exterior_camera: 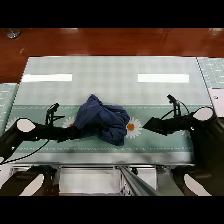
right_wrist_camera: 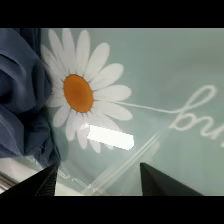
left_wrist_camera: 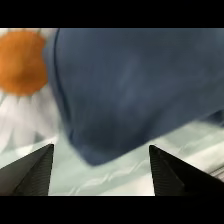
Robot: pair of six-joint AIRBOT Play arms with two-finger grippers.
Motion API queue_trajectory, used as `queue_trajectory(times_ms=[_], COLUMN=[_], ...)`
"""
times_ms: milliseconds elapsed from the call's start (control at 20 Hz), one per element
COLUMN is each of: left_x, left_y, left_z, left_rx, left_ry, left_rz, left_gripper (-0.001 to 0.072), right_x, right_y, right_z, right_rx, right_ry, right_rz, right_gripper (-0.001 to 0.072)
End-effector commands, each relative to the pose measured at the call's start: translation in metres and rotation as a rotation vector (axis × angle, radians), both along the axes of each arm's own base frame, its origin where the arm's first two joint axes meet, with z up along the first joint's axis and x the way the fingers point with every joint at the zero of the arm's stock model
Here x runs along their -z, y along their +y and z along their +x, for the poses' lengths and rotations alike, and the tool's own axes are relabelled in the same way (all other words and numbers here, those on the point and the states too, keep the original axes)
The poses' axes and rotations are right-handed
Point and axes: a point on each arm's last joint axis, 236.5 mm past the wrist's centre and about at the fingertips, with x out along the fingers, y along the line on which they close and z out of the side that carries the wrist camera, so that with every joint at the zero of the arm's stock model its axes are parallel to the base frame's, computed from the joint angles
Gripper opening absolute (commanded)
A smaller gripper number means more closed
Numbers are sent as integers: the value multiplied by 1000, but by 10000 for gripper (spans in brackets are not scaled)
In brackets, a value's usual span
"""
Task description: Fold the shirts.
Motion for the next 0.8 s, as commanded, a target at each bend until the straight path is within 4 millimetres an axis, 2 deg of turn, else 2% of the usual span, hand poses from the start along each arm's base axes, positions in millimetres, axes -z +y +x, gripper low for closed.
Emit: queue_trajectory(times_ms=[0,150,300,600,650,700,750], left_x=[1,-3,-5,-9,-10,-12,-15], left_y=[-1,-3,-5,-8,-8,-8,-9], left_z=[27,28,27,33,36,39,43], left_rx=[-80,-35,-26,-58,-71,-85,-86], left_ry=[-98,-121,-118,-129,-135,-143,-155], left_rz=[-4,-4,-11,-34,-38,-45,-47], left_gripper=[6,18,18,19,19,19,19], right_x=[3,12,15,16,16,16,11], right_y=[25,53,94,163,172,177,182], right_z=[-5,-26,-39,-20,-16,-11,-7], right_rx=[2,-73,-102,-142,-161,-175,-214], right_ry=[4,65,113,111,106,100,75], right_rz=[26,49,131,213,214,218,230], right_gripper=[612,612,612,599,508,301,17])
